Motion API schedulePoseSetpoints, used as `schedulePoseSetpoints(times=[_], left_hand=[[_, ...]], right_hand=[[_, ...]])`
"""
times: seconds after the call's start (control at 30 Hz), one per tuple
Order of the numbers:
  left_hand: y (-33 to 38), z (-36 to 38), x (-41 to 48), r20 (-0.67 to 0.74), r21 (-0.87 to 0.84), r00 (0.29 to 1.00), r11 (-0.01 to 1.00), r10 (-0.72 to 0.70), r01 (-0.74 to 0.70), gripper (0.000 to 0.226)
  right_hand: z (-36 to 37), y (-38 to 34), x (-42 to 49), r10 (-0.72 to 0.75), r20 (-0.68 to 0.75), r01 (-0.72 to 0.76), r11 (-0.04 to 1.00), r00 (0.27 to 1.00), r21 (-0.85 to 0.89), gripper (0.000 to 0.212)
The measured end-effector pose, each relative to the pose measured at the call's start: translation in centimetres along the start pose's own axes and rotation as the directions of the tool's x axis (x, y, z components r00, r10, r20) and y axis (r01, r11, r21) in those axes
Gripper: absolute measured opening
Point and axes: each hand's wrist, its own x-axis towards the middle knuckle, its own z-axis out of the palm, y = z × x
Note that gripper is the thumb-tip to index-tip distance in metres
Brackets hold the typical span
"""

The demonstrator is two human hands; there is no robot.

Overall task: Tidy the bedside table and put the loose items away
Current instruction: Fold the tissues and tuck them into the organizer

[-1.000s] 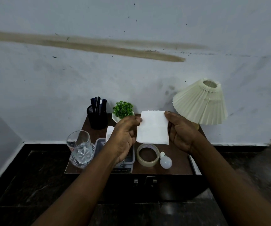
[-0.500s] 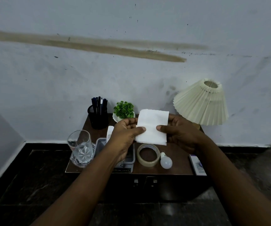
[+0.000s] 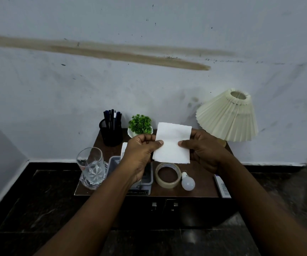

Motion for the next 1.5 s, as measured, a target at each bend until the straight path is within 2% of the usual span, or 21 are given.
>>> schedulePoseSetpoints(times=[0.33, 0.43, 0.53, 0.63, 0.77, 0.87, 0.97, 1.0, 1.07, 1.13, 1.17, 1.2, 1.27, 1.37, 1.5], left_hand=[[0.0, 0.0, 0.2, -0.004, -0.039, 1.000, 0.999, 0.002, -0.002, 0.020], [0.0, -0.1, 0.1, -0.012, -0.022, 1.000, 0.999, 0.029, -0.029, 0.017], [0.4, -0.2, -0.1, -0.010, 0.024, 0.997, 0.997, 0.071, -0.071, 0.024], [0.8, -0.4, -0.4, -0.003, 0.052, 0.995, 0.994, 0.100, -0.100, 0.025], [1.2, -0.7, -0.4, -0.017, 0.032, 0.997, 0.997, 0.071, -0.070, 0.027], [1.7, -1.1, -0.6, 0.025, -0.041, 1.000, 0.999, 0.003, -0.002, 0.013], [1.9, -1.5, -0.9, 0.103, 0.030, 0.995, 1.000, -0.011, 0.008, 0.029], [1.8, -1.5, -1.0, 0.113, 0.069, 0.994, 0.998, -0.001, -0.007, 0.034], [1.7, -1.6, -1.2, 0.103, 0.110, 0.994, 0.993, 0.023, -0.034, 0.039], [1.9, -1.9, -1.4, 0.064, 0.094, 0.996, 0.994, 0.055, -0.061, 0.038], [2.1, -2.3, -1.5, 0.049, 0.081, 0.996, 0.994, 0.071, -0.074, 0.037], [2.4, -2.7, -1.6, 0.038, 0.074, 0.996, 0.993, 0.086, -0.089, 0.036], [3.0, -3.5, -1.7, 0.025, 0.109, 0.994, 0.988, 0.106, -0.109, 0.035], [4.0, -5.3, -2.0, 0.030, 0.253, 0.992, 0.959, 0.123, -0.127, 0.036], [4.9, -8.0, -3.1, 0.113, 0.534, 0.989, 0.833, 0.099, -0.144, 0.034]], right_hand=[[-0.5, 0.1, 0.1, -0.020, 0.009, 0.020, 1.000, 1.000, -0.008, 0.042], [-0.8, 0.0, -0.1, -0.062, 0.042, 0.064, 0.997, 0.997, -0.049, 0.032], [-0.9, -0.1, -0.3, -0.081, 0.086, 0.089, 0.992, 0.993, -0.092, 0.022], [-0.8, -0.2, -0.3, -0.118, 0.071, 0.128, 0.979, 0.990, -0.156, 0.016], [-0.8, -0.2, -0.1, -0.191, 0.063, 0.201, 0.947, 0.980, -0.251, 0.030], [-0.5, -0.4, -0.1, -0.250, 0.090, 0.266, 0.915, 0.964, -0.303, 0.033], [0.0, -0.6, -0.3, -0.290, 0.106, 0.309, 0.892, 0.951, -0.332, 0.031], [0.3, -0.6, -0.2, -0.302, 0.094, 0.317, 0.904, 0.949, -0.289, 0.027], [1.1, -0.7, -0.1, -0.277, 0.035, 0.279, 0.959, 0.960, -0.049, 0.020], [2.0, -0.9, -0.1, -0.161, 0.041, 0.151, 0.971, 0.986, 0.185, 0.029], [2.4, -0.9, -0.1, -0.104, 0.073, 0.087, 0.973, 0.992, 0.214, 0.039], [2.9, -0.8, -0.1, -0.062, 0.104, 0.040, 0.979, 0.993, 0.200, 0.047], [3.6, -0.4, 0.0, -0.052, 0.119, 0.040, 0.994, 0.992, 0.104, 0.045], [5.1, -0.1, 0.4, -0.176, 0.059, 0.183, 0.974, 0.983, -0.133, 0.024], [6.6, -0.5, 0.7, -0.346, 0.131, 0.368, 0.834, 0.929, -0.411, 0.012]])
